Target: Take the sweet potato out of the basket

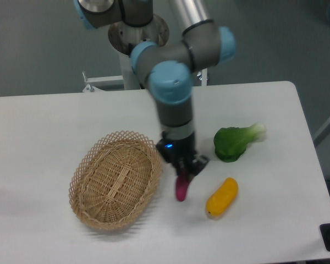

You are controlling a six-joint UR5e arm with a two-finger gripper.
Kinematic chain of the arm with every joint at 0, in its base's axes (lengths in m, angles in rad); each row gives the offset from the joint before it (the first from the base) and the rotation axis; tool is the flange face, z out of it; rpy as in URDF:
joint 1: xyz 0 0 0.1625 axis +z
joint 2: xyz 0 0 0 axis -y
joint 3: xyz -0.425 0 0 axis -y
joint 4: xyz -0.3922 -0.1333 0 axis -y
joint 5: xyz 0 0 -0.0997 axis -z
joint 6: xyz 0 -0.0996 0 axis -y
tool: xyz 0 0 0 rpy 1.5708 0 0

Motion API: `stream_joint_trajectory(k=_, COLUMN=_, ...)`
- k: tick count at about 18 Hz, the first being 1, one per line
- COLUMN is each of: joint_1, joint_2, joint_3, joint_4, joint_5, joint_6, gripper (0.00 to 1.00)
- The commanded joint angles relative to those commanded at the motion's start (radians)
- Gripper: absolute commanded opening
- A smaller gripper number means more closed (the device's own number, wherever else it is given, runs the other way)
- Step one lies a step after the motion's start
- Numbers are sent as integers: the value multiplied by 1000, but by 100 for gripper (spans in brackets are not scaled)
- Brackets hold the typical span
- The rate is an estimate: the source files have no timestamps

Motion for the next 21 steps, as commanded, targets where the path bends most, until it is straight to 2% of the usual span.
stream_joint_trajectory(k=1, joint_1=52, joint_2=6, joint_3=12, joint_4=-35, joint_5=-23, joint_6=63, gripper=18)
stream_joint_trajectory(k=3, joint_1=103, joint_2=22, joint_3=18, joint_4=-78, joint_5=-35, joint_6=147, gripper=18)
stream_joint_trajectory(k=6, joint_1=160, joint_2=23, joint_3=23, joint_4=-85, joint_5=-39, joint_6=233, gripper=18)
stream_joint_trajectory(k=16, joint_1=223, joint_2=14, joint_3=49, joint_4=-80, joint_5=-58, joint_6=277, gripper=18)
stream_joint_trajectory(k=21, joint_1=221, joint_2=12, joint_3=48, joint_4=-77, joint_5=-58, joint_6=277, gripper=18)
